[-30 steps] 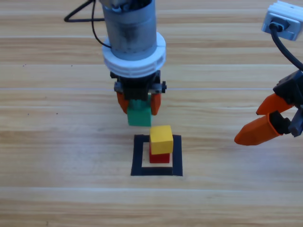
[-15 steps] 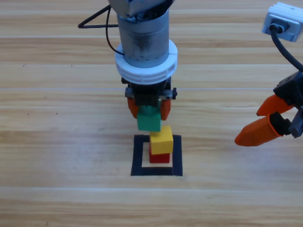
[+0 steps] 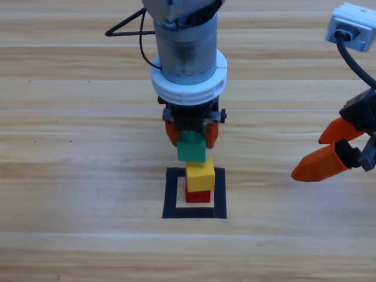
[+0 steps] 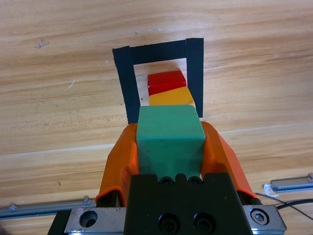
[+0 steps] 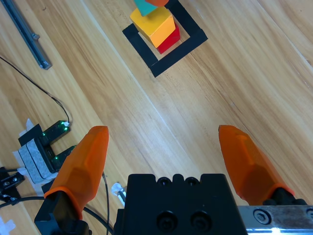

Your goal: Stack the blocks in the rectangular block: red at the bottom, yellow in the middle, green on top

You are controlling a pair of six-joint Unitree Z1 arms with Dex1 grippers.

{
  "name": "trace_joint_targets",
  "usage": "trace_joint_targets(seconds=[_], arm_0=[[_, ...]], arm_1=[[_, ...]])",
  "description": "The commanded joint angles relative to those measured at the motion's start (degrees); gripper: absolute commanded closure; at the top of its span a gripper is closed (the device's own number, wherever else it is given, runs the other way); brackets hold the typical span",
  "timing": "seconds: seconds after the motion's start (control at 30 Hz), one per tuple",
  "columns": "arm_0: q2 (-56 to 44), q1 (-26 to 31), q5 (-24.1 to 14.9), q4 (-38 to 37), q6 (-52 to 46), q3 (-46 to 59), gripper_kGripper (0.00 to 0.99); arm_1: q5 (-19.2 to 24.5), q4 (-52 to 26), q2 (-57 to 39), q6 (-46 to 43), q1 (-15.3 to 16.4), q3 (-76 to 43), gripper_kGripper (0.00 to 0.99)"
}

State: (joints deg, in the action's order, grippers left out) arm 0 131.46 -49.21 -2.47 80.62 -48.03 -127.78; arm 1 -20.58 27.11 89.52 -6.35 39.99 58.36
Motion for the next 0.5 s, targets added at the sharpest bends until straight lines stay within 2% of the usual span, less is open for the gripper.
trace_joint_targets(seconds=[0.03, 0.5], arm_0=[[3.37, -1.68, -0.34, 0.41, -0.31, -0.36, 0.918], [3.81, -2.29, -0.34, 0.41, -0.67, -0.27, 0.916]], arm_1=[[-0.43, -0.92, 0.65, -0.42, -1.41, -1.41, 0.0], [-0.43, -0.92, 0.83, -0.42, -1.41, -1.49, 0.0]])
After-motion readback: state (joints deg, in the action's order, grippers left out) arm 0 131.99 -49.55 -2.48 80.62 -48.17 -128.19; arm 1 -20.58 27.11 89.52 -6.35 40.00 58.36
